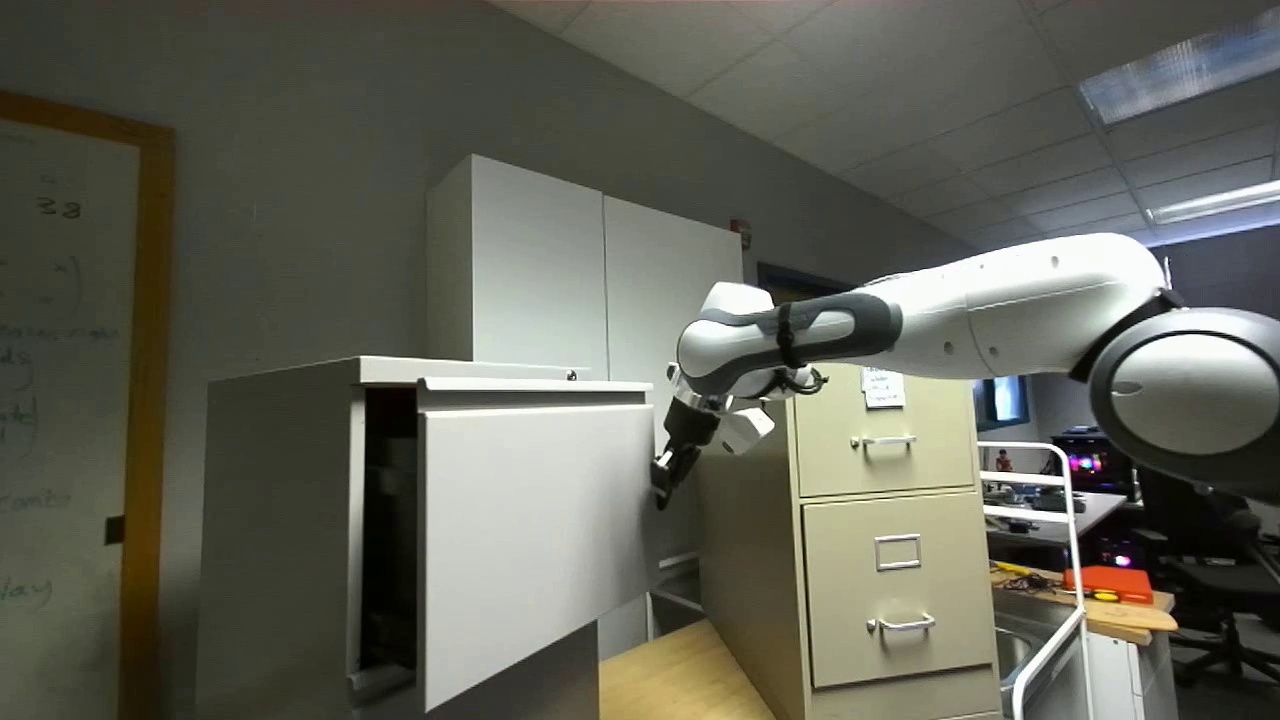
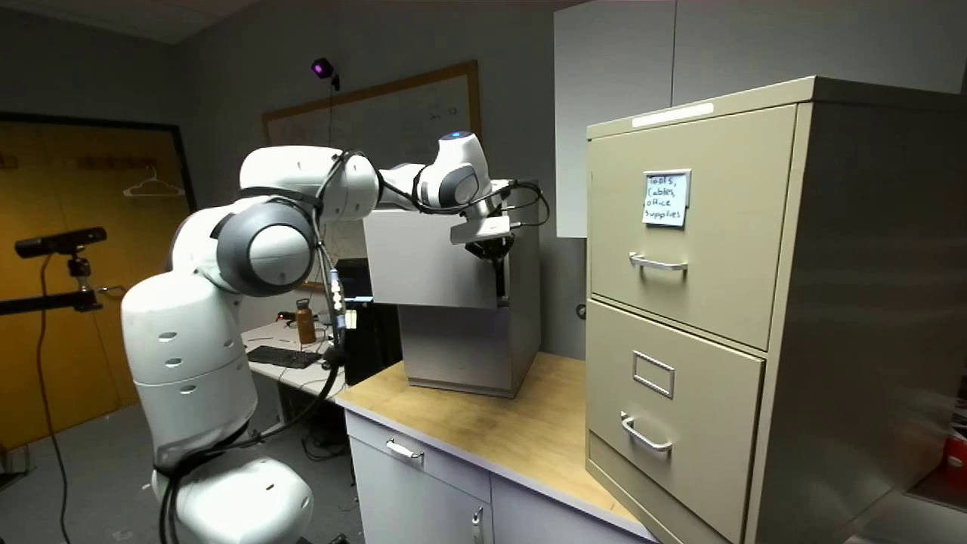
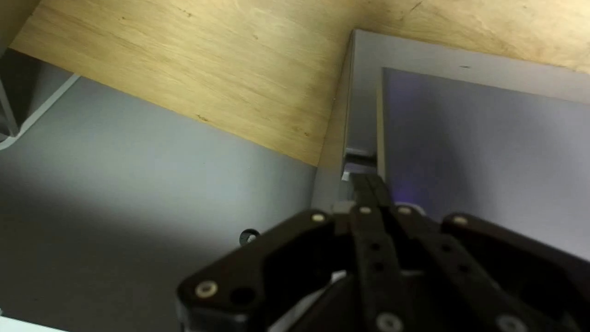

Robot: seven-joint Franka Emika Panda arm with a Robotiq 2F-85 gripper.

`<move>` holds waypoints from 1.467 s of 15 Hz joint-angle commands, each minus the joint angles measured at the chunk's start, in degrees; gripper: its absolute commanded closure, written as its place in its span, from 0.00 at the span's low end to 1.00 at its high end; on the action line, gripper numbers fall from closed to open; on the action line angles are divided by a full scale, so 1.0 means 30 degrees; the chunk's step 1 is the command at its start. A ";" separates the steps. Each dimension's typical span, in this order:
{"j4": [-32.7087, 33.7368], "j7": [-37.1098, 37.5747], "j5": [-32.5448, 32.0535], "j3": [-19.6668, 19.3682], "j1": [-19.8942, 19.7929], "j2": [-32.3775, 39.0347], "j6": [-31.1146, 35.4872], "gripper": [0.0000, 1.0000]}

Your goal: Close the drawer

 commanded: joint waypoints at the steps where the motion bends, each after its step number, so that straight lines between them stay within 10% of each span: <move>1: 0.4688 0.1121 0.0505 0.1305 -0.0204 0.3045 -0.1721 1.00; 22: 2.1174 0.4135 -0.2374 0.1524 0.0396 1.3725 -0.8769 1.00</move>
